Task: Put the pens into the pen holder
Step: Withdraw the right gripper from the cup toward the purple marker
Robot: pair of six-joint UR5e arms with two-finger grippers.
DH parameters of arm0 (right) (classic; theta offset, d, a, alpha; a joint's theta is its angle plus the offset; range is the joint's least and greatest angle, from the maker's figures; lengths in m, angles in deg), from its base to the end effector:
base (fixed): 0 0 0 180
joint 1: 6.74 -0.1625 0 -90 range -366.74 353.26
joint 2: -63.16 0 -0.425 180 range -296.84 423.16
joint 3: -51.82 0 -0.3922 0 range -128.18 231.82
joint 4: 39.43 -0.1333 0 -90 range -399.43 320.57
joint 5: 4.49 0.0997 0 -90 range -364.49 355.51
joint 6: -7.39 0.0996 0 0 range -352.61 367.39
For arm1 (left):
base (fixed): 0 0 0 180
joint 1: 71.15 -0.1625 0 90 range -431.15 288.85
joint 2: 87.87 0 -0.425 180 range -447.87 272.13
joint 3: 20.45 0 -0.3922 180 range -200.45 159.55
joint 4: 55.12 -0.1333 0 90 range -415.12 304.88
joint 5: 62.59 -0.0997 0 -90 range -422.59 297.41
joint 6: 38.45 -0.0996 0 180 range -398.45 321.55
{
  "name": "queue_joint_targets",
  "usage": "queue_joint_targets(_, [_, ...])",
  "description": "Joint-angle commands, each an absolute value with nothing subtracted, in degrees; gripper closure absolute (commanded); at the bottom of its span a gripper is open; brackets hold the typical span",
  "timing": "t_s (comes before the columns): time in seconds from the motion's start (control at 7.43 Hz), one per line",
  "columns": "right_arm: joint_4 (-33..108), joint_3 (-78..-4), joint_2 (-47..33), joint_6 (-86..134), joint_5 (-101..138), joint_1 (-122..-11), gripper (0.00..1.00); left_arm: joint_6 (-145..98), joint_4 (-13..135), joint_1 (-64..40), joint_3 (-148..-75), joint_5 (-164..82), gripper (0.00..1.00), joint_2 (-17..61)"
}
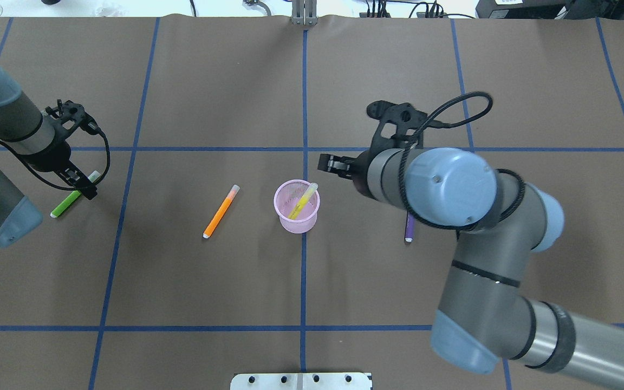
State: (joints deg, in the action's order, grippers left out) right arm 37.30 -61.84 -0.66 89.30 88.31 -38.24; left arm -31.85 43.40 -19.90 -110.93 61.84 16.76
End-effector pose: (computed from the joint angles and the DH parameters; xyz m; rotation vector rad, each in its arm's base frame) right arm -0.4225 -0.4096 0.2002 0.3335 -1.0567 0.3393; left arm 0.3219 -0.5241 0.5068 0.1433 0.7138 0.6605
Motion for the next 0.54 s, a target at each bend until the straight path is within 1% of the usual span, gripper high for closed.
queue_joint_targets(0.0, [37.04, -64.19, -6.42, 85.81, 106.78, -50.01, 0.22, -32.30, 41.21, -20.79, -110.80, 59.14, 0.14, 17.08])
queue_joint_targets(0.13, [36.78, -65.67, -10.19, 81.35, 112.43, -54.33, 0.21, -33.78, 41.21, -21.14, -109.75, 59.14, 0.17, 17.51])
queue_joint_targets(0.27, [36.77, -66.21, -11.27, 80.00, 113.01, -55.16, 0.21, -34.23, 41.13, -21.14, -108.79, 59.14, 0.19, 18.04])
queue_joint_targets(0.4, [36.77, -65.95, -11.89, 79.99, 113.02, -55.17, 0.21, -34.23, 41.04, -21.32, -108.69, 59.14, 0.25, 18.22])
